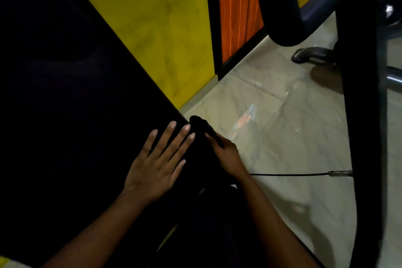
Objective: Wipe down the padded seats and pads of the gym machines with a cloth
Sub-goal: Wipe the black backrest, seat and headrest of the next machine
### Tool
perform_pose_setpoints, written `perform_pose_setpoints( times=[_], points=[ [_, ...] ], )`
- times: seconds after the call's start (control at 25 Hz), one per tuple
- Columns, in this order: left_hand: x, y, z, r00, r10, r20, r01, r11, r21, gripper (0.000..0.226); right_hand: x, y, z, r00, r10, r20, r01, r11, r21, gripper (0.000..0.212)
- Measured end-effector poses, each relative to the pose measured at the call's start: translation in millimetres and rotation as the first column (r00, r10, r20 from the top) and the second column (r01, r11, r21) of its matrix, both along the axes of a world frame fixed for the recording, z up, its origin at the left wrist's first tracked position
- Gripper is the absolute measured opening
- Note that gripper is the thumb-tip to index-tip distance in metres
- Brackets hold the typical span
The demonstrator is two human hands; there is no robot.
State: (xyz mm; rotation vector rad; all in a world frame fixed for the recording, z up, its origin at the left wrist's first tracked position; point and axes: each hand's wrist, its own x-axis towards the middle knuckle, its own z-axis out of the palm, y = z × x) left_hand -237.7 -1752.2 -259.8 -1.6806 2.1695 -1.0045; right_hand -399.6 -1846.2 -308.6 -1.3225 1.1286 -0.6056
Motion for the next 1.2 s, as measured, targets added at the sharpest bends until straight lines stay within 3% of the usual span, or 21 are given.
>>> perform_pose_setpoints(
  times=[0.12,0.16,0.2,0.24,0.28,0.32,0.36,0.4,0.48,0.52,0.64,0.68,0.76,0.84,0.96,1.12,1.2],
  points=[
    [-7,1,5,0.987,0.035,-0.157,-0.029,0.999,0.043,0.055,-4,29,25,0.992,-0.124,0.023,0.126,0.977,-0.17,0.031],
    [-14,4,8,0.943,0.032,-0.331,-0.017,0.999,0.05,0.054,-6,42,33,0.987,-0.155,0.051,0.163,0.961,-0.222,0.034],
    [-23,11,17,0.809,0.049,-0.586,-0.018,0.998,0.059,0.055,-8,56,40,0.984,-0.167,0.06,0.177,0.943,-0.28,0.037],
    [-33,20,28,0.524,0.102,-0.846,-0.034,0.995,0.099,0.054,-10,71,48,0.985,-0.162,0.051,0.17,0.925,-0.339,0.041],
    [-44,32,43,0.138,0.157,-0.978,-0.056,0.987,0.15,0.052,-12,86,57,0.989,-0.138,0.048,0.146,0.91,-0.388,0.043],
    [-54,45,54,-0.231,0.176,-0.957,-0.083,0.976,0.199,0.053,-13,100,68,0.994,-0.091,0.067,0.11,0.908,-0.405,0.043],
    [-61,58,64,-0.509,0.155,-0.847,-0.118,0.962,0.247,0.057,-13,115,80,0.993,-0.042,0.114,0.084,0.918,-0.389,0.041],
    [-66,73,73,-0.701,0.137,-0.7,-0.122,0.944,0.307,0.064,-11,129,94,0.983,-0.001,0.181,0.065,0.935,-0.349,0.039],
    [-77,101,92,-0.9,0.133,-0.416,-0.034,0.929,0.369,0.072,-1,154,119,0.968,0.062,0.244,0.015,0.953,-0.302,0.035],
    [-83,113,103,-0.932,0.145,-0.332,0.006,0.923,0.385,0.074,7,164,125,0.972,0.109,0.209,-0.043,0.954,-0.298,0.035],
    [-85,149,137,-0.928,0.098,-0.361,-0.066,0.907,0.415,0.075,35,202,158,0.924,0.364,0.119,-0.348,0.927,-0.139,0.058],
    [-82,159,148,-0.934,0.044,-0.353,-0.107,0.911,0.398,0.064,40,212,169,0.89,0.441,0.113,-0.433,0.897,-0.096,0.056],
    [-67,176,171,-0.962,-0.158,-0.224,-0.231,0.908,0.351,0.044,48,225,197,0.828,0.556,0.073,-0.538,0.825,-0.176,0.042],
    [-50,191,188,-0.942,-0.32,-0.104,-0.336,0.883,0.329,0.048,54,230,219,0.84,0.531,0.117,-0.476,0.822,-0.314,0.038],
    [-17,205,217,-0.862,-0.478,-0.169,-0.507,0.818,0.273,0.06,77,226,246,0.908,0.405,0.112,-0.315,0.832,-0.457,0.034],
    [32,193,250,-0.647,-0.673,-0.358,-0.762,0.555,0.333,0.072,125,194,272,0.955,0.291,-0.059,-0.258,0.716,-0.649,0.038],
    [52,177,261,-0.573,-0.693,-0.438,-0.82,0.481,0.311,0.068,150,179,281,0.971,0.21,-0.118,-0.226,0.623,-0.749,0.044]
  ],
)
